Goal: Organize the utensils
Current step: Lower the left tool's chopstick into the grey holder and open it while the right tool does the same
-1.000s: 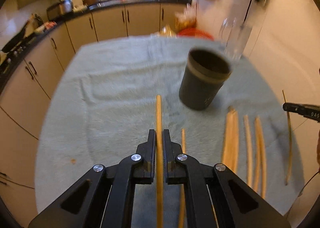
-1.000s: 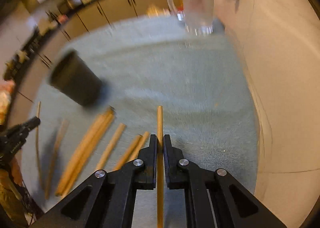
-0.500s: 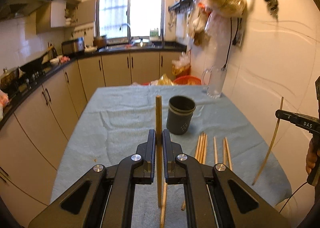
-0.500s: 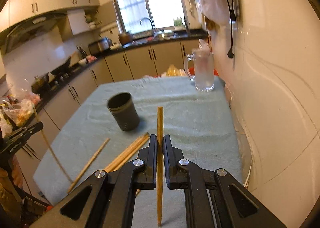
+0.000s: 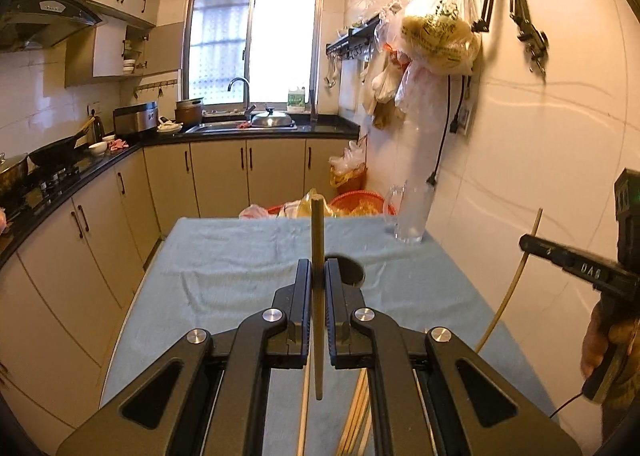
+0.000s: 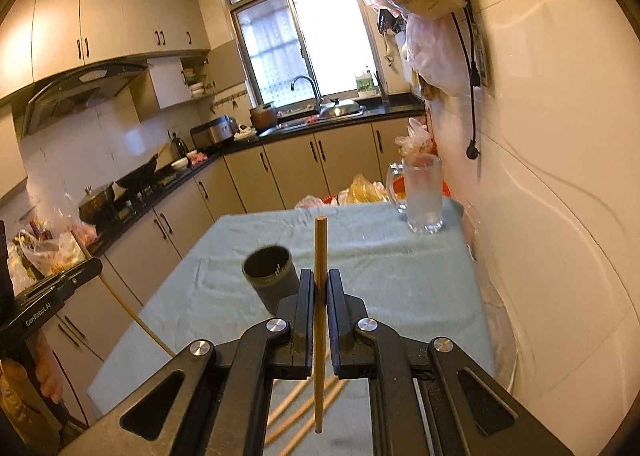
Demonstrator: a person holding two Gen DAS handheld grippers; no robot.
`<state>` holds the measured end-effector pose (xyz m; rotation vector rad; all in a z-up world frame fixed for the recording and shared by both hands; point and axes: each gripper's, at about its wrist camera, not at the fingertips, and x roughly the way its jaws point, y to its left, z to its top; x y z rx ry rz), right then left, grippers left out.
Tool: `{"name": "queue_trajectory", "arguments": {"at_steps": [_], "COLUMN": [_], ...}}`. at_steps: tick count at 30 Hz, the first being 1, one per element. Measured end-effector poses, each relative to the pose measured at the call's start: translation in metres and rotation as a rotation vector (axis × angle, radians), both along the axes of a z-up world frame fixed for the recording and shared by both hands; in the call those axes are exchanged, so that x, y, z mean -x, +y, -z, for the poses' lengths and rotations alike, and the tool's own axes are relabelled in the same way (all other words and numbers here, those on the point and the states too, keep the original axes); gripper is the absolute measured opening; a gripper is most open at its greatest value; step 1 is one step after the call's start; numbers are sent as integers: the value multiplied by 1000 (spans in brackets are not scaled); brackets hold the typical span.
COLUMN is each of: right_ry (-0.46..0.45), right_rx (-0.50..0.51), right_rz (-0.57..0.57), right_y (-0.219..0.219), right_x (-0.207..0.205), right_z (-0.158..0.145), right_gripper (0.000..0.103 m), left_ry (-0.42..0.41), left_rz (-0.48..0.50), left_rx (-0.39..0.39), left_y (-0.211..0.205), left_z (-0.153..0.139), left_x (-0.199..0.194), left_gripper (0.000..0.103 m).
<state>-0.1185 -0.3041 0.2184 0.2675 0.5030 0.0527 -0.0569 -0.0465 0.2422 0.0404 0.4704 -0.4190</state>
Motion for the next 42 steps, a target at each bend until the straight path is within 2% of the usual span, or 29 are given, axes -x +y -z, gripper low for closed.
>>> {"name": "queue_trajectory", "arguments": {"at_steps": [8, 14, 18, 23, 26, 32, 34, 36, 37, 38, 42], "right_ry": [-115, -199, -180, -59, 5, 80, 93, 85, 76, 69, 49], "right_rx": [-94, -183, -207, -152, -131, -163, -170, -162, -156, -152, -128], "right_rz": [-15, 12, 23, 10, -5, -21, -21, -7, -1, 3, 10], "right_y": [3, 3, 4, 17, 22, 18, 16, 13, 12, 11, 8], "right_x": [-57, -110, -146, -187, -202, -215, -216, -210, -204, -200, -171], "right_z": [-35, -43, -31, 7, 31, 58, 59, 54, 50, 46, 26], "right_gripper": [7, 7, 7, 7, 7, 8, 15, 37, 40, 42, 44], "left_ry": [-46, -44, -12, 143, 190, 226, 228, 223, 216, 208, 160], "left_rz": [-7, -16, -17, -22, -27, -37, -41, -49, -52, -57, -82], "left_rx": [58, 77, 66, 43, 27, 24, 30, 37, 43, 47, 45], "left_y": [-31, -54, -68, -77, -77, -69, -65, -60, -56, -52, -33], "left_z": [-47, -57, -39, 15, 37, 49, 46, 40, 36, 32, 15], "left_x": [-52, -100, -138, -185, -199, -203, -199, -191, -185, -179, -144], "left_gripper": [6, 6, 6, 6, 6, 6, 7, 14, 21, 28, 32]}}
